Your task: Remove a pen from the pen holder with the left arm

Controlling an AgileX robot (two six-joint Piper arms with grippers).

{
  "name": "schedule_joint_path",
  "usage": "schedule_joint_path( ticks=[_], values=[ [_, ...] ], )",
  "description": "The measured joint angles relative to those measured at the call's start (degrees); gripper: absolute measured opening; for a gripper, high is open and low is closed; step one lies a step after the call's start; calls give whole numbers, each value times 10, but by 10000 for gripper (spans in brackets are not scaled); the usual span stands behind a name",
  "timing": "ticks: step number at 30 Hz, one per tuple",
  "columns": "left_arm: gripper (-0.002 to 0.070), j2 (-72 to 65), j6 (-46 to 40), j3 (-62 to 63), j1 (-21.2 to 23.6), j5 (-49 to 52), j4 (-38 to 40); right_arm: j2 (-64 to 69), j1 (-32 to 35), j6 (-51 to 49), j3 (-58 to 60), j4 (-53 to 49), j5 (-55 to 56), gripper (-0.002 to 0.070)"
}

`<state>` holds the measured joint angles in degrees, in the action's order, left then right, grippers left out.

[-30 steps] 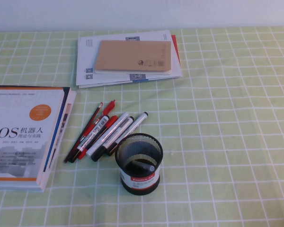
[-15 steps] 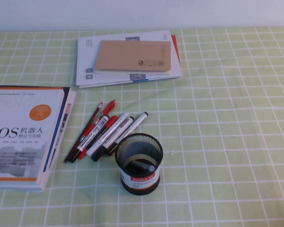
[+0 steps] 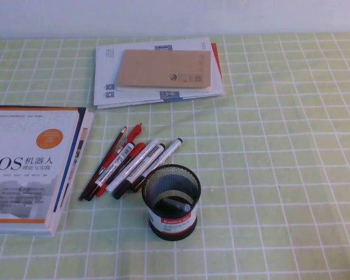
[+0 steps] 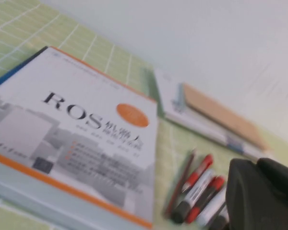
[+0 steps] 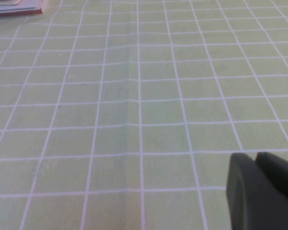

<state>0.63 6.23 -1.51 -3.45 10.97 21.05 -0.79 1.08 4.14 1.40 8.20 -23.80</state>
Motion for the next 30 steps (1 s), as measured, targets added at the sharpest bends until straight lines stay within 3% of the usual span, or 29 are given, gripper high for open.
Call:
schedule_joint_path(
  ticks=[10,15,22,30],
  values=[
    [-1,0,-6,0,0,-80,43,0,0,0,0,0,0,-13],
    [-1,-28,-26,64,0,-18,37,0,0,0,0,0,0,-13],
    [-1,-242,-135,263,0,161,48,0,0,0,0,0,0,-13],
    [-1,-447,-396,403,0,249,193,0,0,0,0,0,0,-13]
  ],
)
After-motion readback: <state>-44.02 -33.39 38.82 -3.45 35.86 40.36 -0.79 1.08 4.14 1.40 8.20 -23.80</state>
